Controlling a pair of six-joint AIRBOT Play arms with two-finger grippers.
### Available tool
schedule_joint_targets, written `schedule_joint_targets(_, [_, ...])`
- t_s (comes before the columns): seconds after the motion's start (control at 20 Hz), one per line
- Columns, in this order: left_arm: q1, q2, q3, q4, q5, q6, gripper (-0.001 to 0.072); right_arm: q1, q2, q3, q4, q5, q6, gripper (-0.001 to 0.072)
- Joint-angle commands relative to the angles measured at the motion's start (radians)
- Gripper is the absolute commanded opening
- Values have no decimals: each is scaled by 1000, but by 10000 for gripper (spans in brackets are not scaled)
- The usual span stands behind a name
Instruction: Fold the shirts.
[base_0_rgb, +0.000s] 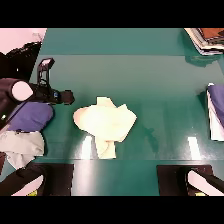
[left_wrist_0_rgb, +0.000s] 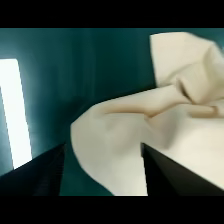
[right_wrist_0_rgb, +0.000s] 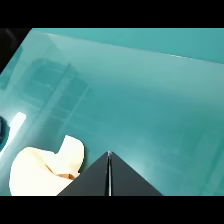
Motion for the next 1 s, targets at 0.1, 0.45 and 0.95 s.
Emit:
schedule_joint_targets(0.1, [156,-256,-8,-278,-74,272,545,0,0,1,0,16,0,16])
schedule_joint_targets(0.45, [156,-402,-8,-446,-53,364,543,0,0,1,0,15,0,16])
schedule_joint_targets(0.95, [156,-229,230,-361,-47,365,25,73,55,-403,-90,9,31,16])
